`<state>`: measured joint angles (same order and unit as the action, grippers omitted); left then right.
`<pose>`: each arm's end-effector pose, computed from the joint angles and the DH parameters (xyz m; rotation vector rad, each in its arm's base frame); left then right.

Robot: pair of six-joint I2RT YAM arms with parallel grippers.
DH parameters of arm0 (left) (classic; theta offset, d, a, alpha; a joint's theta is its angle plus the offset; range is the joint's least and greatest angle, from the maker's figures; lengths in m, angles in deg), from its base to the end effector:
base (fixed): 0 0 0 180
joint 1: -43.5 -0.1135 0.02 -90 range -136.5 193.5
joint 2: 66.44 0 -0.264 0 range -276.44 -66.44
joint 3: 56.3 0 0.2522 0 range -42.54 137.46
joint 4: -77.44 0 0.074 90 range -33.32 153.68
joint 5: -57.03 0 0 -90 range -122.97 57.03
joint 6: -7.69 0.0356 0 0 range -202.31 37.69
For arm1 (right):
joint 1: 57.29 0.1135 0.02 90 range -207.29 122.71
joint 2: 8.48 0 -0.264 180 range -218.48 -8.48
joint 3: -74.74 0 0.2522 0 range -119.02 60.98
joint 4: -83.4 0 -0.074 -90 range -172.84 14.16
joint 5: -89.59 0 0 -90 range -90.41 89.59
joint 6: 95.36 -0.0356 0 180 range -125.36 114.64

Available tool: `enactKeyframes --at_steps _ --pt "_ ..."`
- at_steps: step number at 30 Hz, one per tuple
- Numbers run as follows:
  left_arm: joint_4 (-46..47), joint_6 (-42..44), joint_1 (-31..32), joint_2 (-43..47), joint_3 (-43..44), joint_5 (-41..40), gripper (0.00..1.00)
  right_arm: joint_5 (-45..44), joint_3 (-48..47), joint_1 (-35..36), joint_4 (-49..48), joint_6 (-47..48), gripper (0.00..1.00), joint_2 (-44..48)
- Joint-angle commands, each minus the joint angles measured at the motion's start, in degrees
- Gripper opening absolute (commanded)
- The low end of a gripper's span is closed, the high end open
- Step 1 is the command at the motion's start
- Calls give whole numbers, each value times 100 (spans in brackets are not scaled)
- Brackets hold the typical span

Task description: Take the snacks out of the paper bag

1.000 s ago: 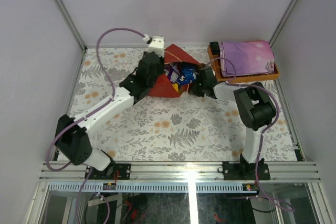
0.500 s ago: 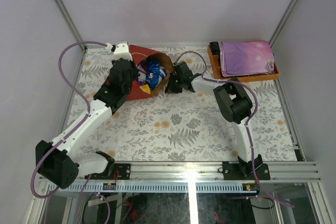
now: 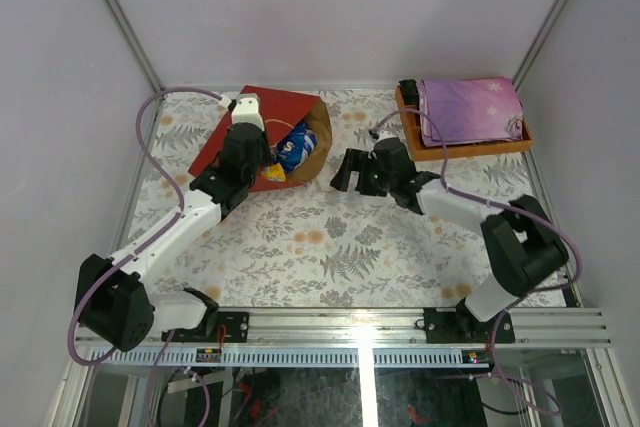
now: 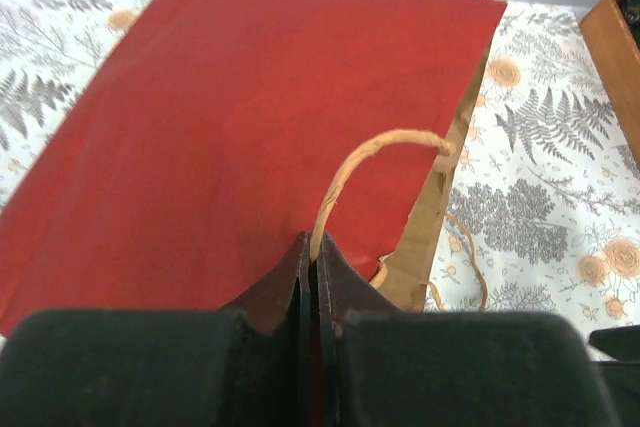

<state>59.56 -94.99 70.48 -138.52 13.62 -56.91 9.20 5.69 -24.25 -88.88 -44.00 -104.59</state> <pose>0.2658 -0.1191 0.3187 -0.0425 1.8895 -0.0709 0.3005 0.2025 0.1990 0.0114 2.3107 0.8642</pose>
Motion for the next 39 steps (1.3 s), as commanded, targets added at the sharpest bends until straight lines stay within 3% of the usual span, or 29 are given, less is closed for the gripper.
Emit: enactKeyframes --at_steps 1,6,17,28,34,36,39 --pt "230 -264 0 -52 -216 208 0 -175 401 -25 -1543 64 100 848" --pt "284 -501 9 -81 -209 279 0 477 -611 -25 -1447 101 89 27" --pt "384 -692 11 -574 496 132 0 908 -2604 9 -1714 17 79 -2288" --pt "514 -683 9 -839 550 239 0 1228 -3097 42 -2668 -287 68 -3109" --pt "502 -640 13 -872 548 278 0 1347 -3618 135 -2606 -376 64 -3471" --pt "482 -618 12 -856 541 224 0 1427 -3721 158 -2647 -432 58 -3541" --pt "469 -587 2 -803 528 138 0 1586 -3678 183 -2865 -559 33 -3483"
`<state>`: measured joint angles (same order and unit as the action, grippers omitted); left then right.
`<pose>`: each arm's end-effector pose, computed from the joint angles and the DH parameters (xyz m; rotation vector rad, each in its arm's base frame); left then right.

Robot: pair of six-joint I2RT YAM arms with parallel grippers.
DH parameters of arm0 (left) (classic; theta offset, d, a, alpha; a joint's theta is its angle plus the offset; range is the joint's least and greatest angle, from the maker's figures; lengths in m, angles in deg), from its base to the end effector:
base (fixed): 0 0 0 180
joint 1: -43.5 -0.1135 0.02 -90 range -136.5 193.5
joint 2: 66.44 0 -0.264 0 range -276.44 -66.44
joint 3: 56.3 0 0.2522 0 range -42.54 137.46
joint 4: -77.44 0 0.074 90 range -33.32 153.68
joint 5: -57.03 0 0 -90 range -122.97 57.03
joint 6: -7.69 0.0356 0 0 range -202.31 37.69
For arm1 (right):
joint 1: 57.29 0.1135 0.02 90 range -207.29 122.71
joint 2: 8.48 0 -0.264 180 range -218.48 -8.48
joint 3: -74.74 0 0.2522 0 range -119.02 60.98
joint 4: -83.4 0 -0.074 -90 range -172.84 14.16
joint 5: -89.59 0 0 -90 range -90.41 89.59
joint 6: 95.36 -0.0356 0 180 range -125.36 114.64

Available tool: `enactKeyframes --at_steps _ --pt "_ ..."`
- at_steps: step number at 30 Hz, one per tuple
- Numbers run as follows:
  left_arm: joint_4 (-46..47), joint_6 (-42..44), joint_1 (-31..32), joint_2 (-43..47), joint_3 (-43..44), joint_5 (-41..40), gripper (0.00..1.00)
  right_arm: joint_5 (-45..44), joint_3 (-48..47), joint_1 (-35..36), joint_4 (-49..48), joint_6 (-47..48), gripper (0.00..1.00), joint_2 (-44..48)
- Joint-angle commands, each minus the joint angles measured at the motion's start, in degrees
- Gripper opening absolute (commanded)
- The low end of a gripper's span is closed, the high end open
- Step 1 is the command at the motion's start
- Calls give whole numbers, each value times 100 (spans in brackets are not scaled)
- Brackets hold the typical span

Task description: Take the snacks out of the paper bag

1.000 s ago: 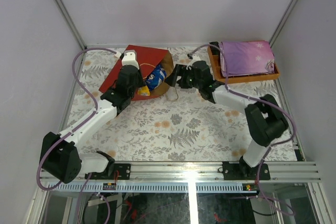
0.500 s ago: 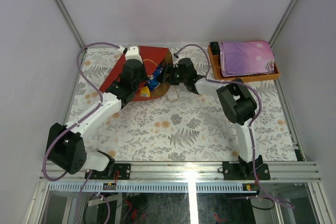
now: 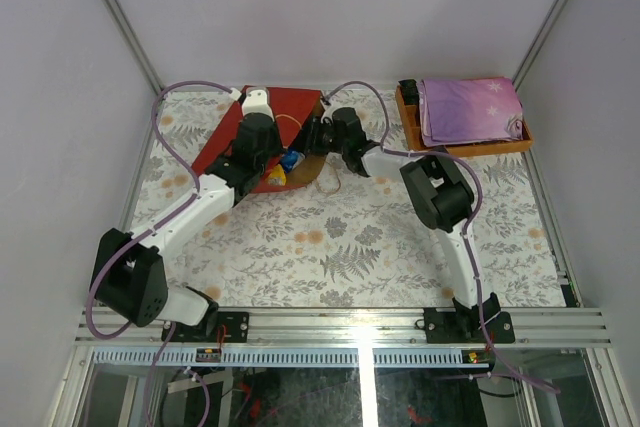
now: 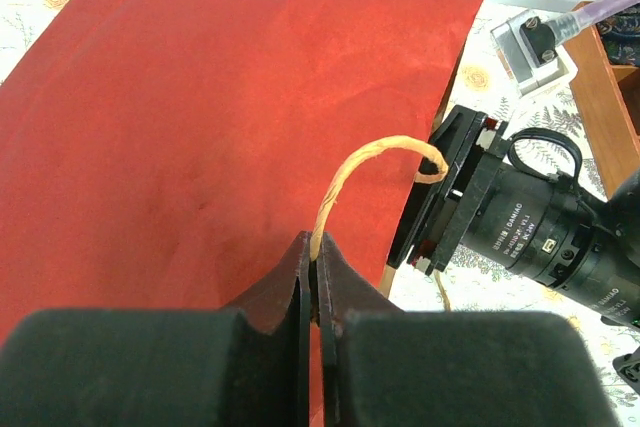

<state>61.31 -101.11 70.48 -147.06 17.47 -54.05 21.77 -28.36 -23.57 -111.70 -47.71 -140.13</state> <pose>0.2964 -0.1365 0.3020 -0.0997 1.9447 -0.1665 0.4259 0.3004 0.1654 -0.1550 1.9792 1.2567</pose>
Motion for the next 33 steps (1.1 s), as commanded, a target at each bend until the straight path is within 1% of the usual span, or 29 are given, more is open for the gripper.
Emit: enactKeyframes --at_steps 1,3,4,5,12,13,16,19,23,26,29,33 --pt "282 40 1 61 138 -193 0 370 -209 118 -668 -235 23 125" --pt "253 73 -3 77 162 -296 0 432 -30 118 -789 -307 8 268" --pt "233 85 -19 81 179 -345 0 451 66 118 -825 -323 4 377" --pt "210 94 -32 95 185 -392 0 462 186 118 -849 -331 2 489" --pt "-99 -41 -370 215 281 -447 0 471 1056 118 -733 -381 0 1627" --pt "-191 -80 -436 244 328 -477 0 476 1245 118 -777 -464 0 1804" --pt "-400 -150 -674 284 484 -526 0 682 1819 128 -1311 -801 0 2368" --pt "-646 -133 -782 148 702 -481 0 909 1998 127 -1318 -859 0 2933" --pt "-746 -196 -783 -41 733 -330 0 1277 1930 131 -830 -655 0 3879" --pt "-638 -279 -782 -143 690 -260 0 1421 1951 118 -193 -289 0 4599" --pt "-598 -290 -787 -237 790 -272 0 1210 2093 118 570 254 0 5423" --pt "-579 -280 -782 -256 872 -332 0 564 2499 110 1348 938 0 6448"
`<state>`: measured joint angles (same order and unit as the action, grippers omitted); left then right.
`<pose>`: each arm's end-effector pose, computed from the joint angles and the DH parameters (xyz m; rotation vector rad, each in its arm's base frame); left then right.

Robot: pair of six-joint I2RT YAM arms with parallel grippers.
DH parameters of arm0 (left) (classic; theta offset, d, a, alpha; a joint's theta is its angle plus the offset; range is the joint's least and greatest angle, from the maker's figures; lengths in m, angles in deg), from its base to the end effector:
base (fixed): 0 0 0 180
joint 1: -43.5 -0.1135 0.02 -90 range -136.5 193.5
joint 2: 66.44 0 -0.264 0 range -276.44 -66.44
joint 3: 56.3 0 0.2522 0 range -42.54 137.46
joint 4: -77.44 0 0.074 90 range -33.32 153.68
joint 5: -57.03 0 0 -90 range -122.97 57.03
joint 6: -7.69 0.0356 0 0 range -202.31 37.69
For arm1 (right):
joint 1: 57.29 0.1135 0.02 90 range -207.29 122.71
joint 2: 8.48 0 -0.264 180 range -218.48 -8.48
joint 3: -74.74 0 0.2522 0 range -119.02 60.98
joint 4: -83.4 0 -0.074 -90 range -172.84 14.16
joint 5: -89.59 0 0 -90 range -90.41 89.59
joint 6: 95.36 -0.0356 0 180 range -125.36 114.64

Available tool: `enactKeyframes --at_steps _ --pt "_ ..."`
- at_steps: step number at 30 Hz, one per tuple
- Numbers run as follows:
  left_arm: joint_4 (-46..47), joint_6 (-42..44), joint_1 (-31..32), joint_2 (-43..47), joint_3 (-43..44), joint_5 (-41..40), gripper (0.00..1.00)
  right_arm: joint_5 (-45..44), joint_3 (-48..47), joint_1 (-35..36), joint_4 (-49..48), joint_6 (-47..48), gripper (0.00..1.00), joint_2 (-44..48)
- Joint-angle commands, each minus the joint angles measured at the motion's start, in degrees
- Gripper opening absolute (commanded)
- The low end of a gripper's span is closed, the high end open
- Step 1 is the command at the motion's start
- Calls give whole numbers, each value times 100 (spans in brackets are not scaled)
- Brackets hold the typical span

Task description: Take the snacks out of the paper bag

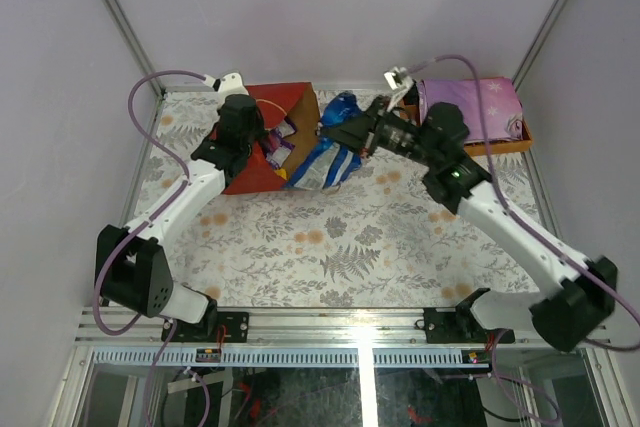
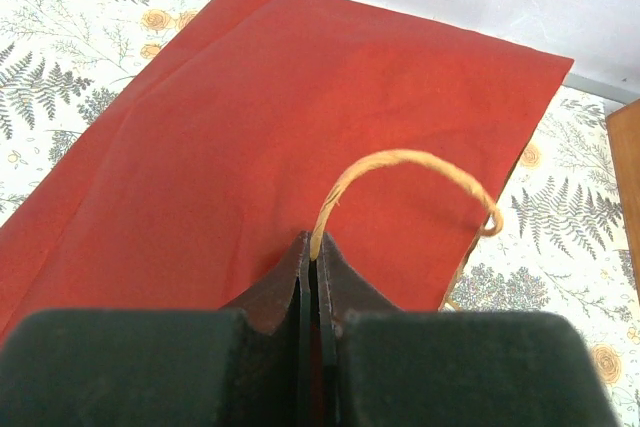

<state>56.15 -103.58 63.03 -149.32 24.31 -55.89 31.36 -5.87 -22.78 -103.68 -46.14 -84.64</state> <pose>0.3224 -0.0996 0.3228 -0.2857 1.9275 -0.0739 0.2452 0.1913 0.4102 -0.4345 1.5075 1.4419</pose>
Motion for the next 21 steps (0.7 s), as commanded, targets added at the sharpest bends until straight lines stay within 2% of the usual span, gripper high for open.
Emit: enactKeyframes --at_steps 1,6,9,12,15,18,21 --pt "-38 -30 -38 -11 156 -154 0 -599 364 36 742 884 0 1125" --pt "117 29 -40 115 -73 -223 0 -1620 1059 30 1358 1120 0 1925" --pt "121 117 -37 152 -141 -318 0 -1991 1249 31 1588 1168 0 1974" --pt "52 159 -33 231 -168 -407 0 -2072 1184 30 1732 1141 0 1579" --pt "89 108 -38 384 -301 -497 0 -1628 1027 73 1471 796 0 916" --pt "114 58 -37 545 -427 -562 0 -1411 686 441 1312 598 0 320" --pt "36 110 -45 634 -449 -680 0 -1473 462 739 1310 630 0 180"
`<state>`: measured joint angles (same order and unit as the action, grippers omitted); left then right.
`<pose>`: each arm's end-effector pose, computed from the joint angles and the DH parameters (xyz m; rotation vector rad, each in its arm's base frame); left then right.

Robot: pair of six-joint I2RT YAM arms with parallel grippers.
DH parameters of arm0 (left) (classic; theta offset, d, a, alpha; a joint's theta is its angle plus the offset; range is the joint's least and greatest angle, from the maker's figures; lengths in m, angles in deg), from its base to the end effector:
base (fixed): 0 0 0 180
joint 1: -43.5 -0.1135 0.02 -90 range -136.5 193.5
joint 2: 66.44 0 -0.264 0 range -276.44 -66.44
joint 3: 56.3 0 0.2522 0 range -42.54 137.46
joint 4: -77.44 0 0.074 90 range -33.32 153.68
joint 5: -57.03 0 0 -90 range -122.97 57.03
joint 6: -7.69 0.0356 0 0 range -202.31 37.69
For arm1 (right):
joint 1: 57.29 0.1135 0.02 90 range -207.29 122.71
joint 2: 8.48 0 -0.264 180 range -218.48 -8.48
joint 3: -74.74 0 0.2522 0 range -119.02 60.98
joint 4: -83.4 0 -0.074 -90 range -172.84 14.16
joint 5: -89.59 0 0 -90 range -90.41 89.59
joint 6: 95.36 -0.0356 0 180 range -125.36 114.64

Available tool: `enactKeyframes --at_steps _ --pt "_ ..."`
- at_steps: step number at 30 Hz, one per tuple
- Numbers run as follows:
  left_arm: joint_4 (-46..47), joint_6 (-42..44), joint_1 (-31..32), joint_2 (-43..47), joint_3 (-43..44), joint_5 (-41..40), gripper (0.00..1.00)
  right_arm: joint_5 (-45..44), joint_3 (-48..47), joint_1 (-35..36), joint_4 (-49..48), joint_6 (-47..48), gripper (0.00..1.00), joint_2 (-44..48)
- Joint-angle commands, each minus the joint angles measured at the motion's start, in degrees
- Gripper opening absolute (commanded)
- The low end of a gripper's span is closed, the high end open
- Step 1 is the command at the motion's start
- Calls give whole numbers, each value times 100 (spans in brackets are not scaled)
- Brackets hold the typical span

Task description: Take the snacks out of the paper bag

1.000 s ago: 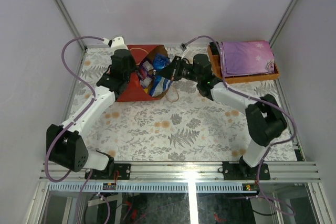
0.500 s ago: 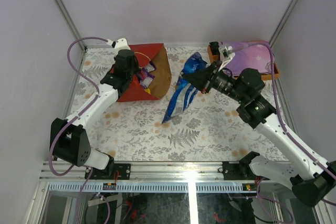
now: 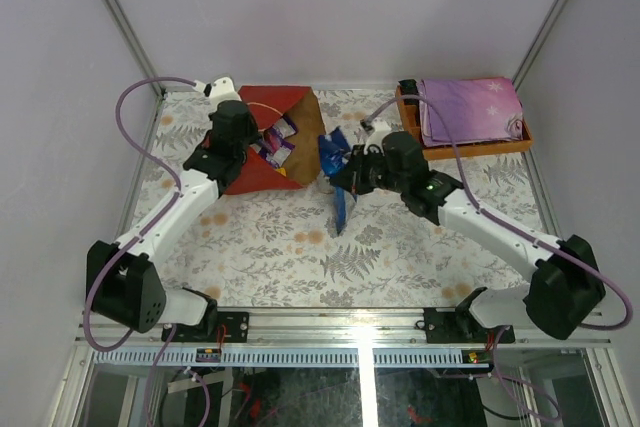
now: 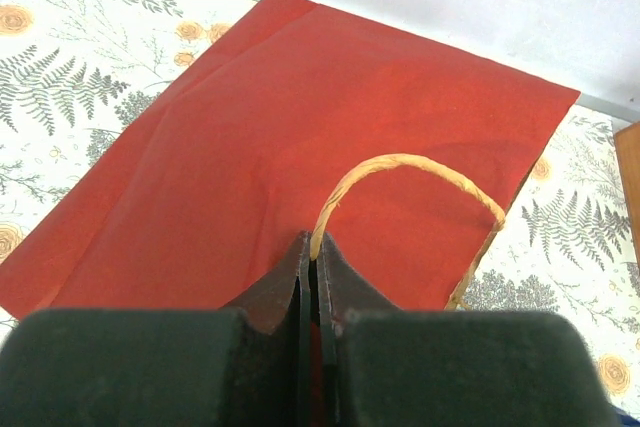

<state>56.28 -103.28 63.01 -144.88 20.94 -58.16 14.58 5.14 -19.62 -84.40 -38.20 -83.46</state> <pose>0.3043 -0.0917 0.3265 -0.3088 1.8975 -0.0421 0.2366 0.1943 0.3121 -0.2778 1.9975 1.0640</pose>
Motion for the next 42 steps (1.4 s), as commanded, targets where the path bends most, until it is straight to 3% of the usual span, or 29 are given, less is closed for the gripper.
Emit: enactKeyframes --at_steps 1,6,10,11,13,14,15,16,21,25,28,31,34,37,42 --pt "8 98 -47 215 -117 -482 0 206 -575 434 -644 -150 0 145" --pt "-9 118 -85 338 -163 -483 0 -513 172 94 -239 248 0 1048" --pt "54 62 -96 351 -245 -392 0 159 1065 -1653 -192 -400 3 1268" --pt "62 51 -103 336 -247 -356 0 230 1203 -2068 -126 -491 16 1154" --pt "55 33 -112 301 -233 -272 0 141 1292 -2780 174 -584 69 784" --pt "36 37 -114 285 -224 -256 0 17 1257 -2937 364 -565 87 609" --pt "14 51 -114 277 -207 -257 0 -154 1200 -3001 557 -522 97 475" --pt "-8 81 -114 285 -200 -285 0 -336 1129 -3010 748 -455 100 421" --pt "-73 124 -112 341 -225 -408 0 -1237 1279 -2811 689 -492 99 1279" --pt "-43 -10 -114 365 -275 -226 0 -2808 872 -1772 1343 -114 99 1630" --pt "1 -111 -114 361 -292 -4 0 -3013 873 -1374 1450 -74 100 1500" --pt "23 -174 -113 354 -311 177 0 -3015 876 -1355 1420 54 95 1105" --pt "8 -170 -109 337 -317 274 0 -3043 471 -1351 1618 502 80 398" --pt "-28 -134 -117 354 -342 265 0 -3538 -135 -1353 2093 904 75 -374" --pt "5 -95 -110 348 -354 230 0 -3419 -904 -1350 2628 1284 68 -1361"
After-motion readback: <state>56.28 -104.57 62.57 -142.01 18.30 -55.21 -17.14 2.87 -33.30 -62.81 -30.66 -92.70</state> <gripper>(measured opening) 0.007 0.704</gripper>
